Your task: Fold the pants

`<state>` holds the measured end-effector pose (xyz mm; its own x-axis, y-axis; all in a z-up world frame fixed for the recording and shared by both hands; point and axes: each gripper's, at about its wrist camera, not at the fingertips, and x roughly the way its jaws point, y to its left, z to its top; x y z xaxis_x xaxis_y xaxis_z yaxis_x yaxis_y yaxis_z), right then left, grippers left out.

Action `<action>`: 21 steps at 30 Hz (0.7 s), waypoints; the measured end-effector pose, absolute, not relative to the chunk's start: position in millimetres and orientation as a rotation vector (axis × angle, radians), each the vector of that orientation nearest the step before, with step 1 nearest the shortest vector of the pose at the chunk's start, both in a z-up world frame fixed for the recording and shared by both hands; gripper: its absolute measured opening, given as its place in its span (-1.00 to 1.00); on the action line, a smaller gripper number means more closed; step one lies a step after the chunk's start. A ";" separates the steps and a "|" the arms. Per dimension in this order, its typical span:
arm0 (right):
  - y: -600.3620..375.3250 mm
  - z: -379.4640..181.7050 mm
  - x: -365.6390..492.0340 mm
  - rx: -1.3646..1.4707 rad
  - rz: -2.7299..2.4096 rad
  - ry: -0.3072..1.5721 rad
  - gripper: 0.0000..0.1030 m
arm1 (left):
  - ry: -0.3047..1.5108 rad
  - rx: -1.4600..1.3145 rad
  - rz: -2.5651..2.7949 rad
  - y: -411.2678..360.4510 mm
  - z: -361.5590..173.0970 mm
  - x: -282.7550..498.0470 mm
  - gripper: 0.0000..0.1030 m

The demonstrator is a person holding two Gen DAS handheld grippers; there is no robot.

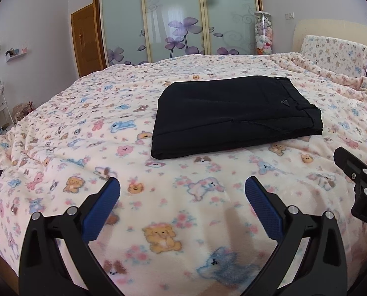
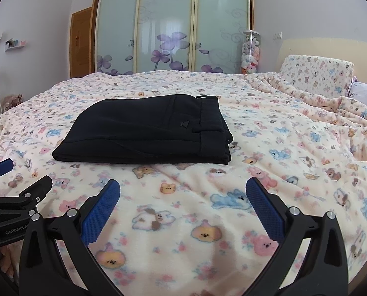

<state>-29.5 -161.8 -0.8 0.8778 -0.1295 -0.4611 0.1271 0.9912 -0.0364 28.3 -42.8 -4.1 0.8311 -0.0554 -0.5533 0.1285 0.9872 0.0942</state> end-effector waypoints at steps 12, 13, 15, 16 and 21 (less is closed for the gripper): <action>-161.8 -3.2 -29.6 0.001 -0.134 0.493 0.97 | 0.589 0.124 -0.106 -43.4 -4.9 29.0 0.97; -162.0 -3.9 -29.2 0.002 -0.134 0.494 0.97 | 0.590 0.125 -0.107 -44.0 -5.1 28.7 0.97; -161.9 -4.1 -29.6 0.002 -0.135 0.494 0.97 | 0.591 0.123 -0.109 -42.8 -5.5 28.9 0.97; -162.0 -4.3 -29.2 0.002 -0.136 0.493 0.97 | 0.591 0.123 -0.109 -43.1 -5.6 28.5 0.97; -162.3 -4.6 -29.1 0.003 -0.135 0.495 0.97 | 0.591 0.123 -0.109 -42.9 -5.4 28.9 0.97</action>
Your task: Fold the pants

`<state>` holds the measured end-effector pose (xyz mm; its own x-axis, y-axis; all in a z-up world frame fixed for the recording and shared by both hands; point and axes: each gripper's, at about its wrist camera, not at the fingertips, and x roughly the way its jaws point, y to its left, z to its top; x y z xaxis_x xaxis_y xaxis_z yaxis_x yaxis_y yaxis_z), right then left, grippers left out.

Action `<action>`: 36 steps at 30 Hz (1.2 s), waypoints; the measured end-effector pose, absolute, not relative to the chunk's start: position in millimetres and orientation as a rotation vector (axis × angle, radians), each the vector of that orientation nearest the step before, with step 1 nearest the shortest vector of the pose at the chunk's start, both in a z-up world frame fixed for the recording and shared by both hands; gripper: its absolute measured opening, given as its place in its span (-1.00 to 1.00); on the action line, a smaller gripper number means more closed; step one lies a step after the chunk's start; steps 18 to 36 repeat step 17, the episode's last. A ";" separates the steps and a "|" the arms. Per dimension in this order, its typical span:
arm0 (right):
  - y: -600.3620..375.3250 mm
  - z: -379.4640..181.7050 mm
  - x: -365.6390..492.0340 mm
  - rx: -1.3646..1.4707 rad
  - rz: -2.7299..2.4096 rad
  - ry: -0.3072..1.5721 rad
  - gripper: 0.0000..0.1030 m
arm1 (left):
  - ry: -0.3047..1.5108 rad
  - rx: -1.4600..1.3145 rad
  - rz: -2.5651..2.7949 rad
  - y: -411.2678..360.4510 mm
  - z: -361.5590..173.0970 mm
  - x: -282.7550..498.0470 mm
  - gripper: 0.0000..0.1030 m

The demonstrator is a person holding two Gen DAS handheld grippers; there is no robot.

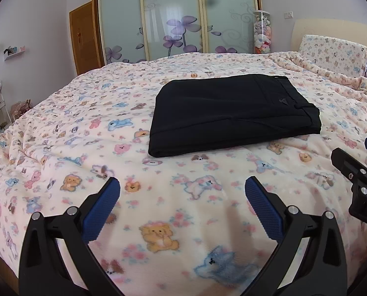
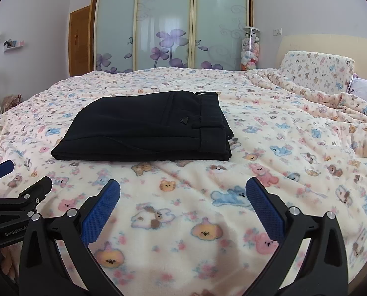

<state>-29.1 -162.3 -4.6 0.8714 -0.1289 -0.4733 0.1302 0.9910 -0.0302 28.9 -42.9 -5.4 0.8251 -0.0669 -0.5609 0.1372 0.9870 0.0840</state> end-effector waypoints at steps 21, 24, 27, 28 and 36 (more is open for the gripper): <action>-164.0 -9.1 -27.8 0.009 -0.133 0.512 0.97 | 0.604 0.093 -0.115 -39.2 -6.1 30.9 0.97; -164.0 -9.1 -27.8 0.009 -0.133 0.512 0.97 | 0.604 0.093 -0.115 -39.2 -6.1 30.9 0.97; -164.0 -9.1 -27.8 0.009 -0.133 0.512 0.97 | 0.604 0.093 -0.115 -39.2 -6.1 30.9 0.97; -164.0 -9.1 -27.8 0.009 -0.133 0.512 0.97 | 0.604 0.093 -0.115 -39.2 -6.1 30.9 0.97; -164.0 -9.1 -27.8 0.009 -0.133 0.512 0.97 | 0.604 0.093 -0.115 -39.2 -6.1 30.9 0.97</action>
